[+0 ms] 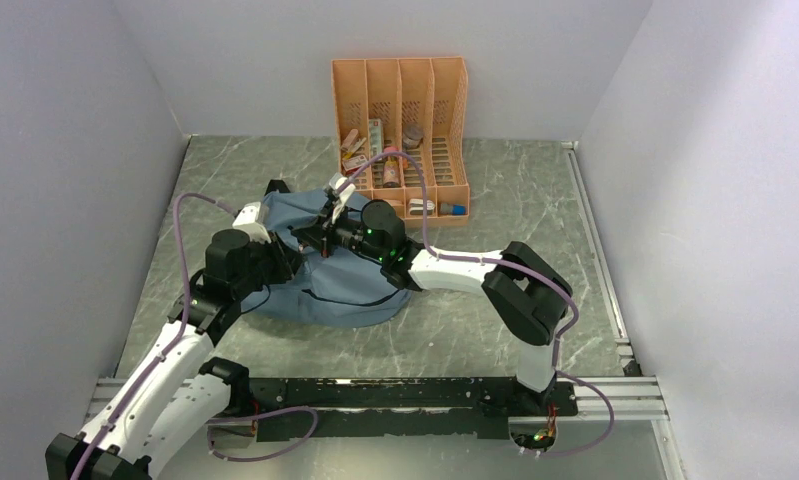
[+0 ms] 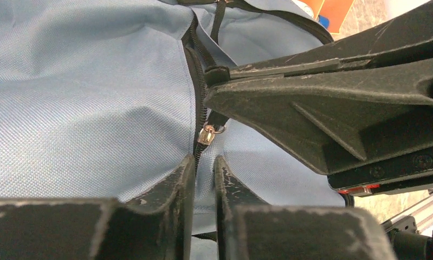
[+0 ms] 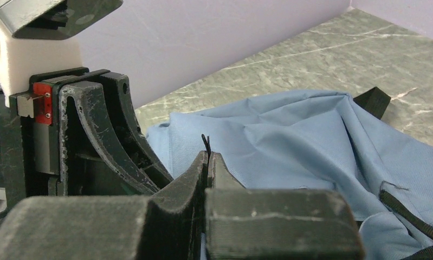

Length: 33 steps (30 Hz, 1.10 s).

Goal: Pack the student bag
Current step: Zip the student bag at the center of the board.

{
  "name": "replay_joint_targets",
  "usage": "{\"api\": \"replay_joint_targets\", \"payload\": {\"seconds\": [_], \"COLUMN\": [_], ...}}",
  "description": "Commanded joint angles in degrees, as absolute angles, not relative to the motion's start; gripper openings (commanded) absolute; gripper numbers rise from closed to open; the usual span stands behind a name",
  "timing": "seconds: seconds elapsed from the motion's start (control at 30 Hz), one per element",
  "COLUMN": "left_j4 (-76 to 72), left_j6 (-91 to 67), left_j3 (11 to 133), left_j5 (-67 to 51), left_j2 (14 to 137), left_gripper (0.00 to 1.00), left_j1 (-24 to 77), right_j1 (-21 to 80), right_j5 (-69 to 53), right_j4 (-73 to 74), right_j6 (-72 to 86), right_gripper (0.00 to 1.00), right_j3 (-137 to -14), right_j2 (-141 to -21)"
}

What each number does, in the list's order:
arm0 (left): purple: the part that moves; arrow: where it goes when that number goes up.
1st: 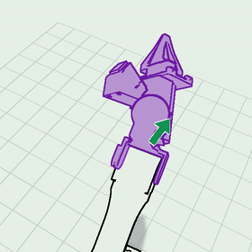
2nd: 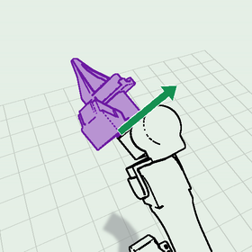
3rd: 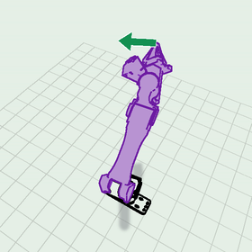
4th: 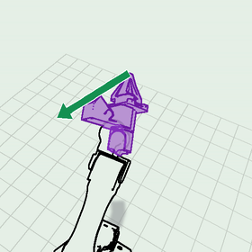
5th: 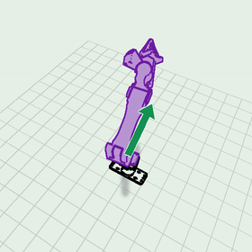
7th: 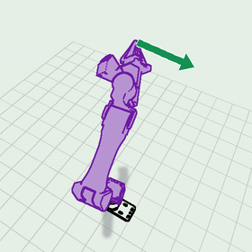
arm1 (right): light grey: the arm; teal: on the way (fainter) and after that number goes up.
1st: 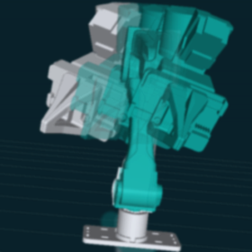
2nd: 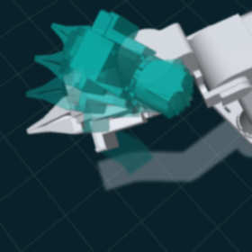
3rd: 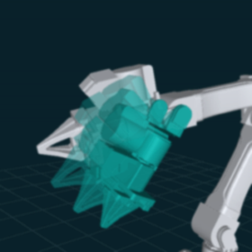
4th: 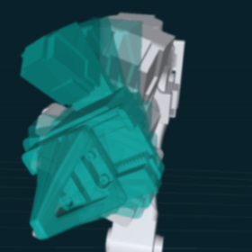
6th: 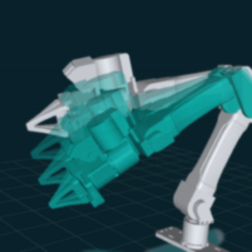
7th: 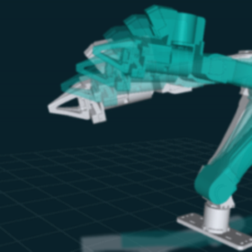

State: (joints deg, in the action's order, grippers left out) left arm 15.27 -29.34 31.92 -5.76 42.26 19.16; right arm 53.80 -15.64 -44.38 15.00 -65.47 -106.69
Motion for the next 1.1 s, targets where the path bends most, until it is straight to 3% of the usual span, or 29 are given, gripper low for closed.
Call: {"api": "replay_joint_targets", "payload": {"seconds": [0.0,0.1,1.07], "left_j4": [18.3,20.0,44.9], "left_j6": [-28.6,-29.5,-38.9], "left_j3": [32.7,33.2,41.0], "left_j5": [-6.4,-6.8,-1.5], "left_j2": [42.9,42.3,43.6], "left_gripper": [0.15,0.05,0.05], "left_j1": [18.8,18.8,18.8], "right_j1": [52.6,52.5,49.8], "right_j5": [-11.9,-9.9,3.4], "right_j4": [-50.3,-49.0,-48.6], "right_j6": [14.5,13.4,3.0], "right_gripper": [0.0,0.0,0.0], "right_j3": [-67.1,-67.7,-71.5], "right_j2": [-106.0,-106.6,-115.8]}}
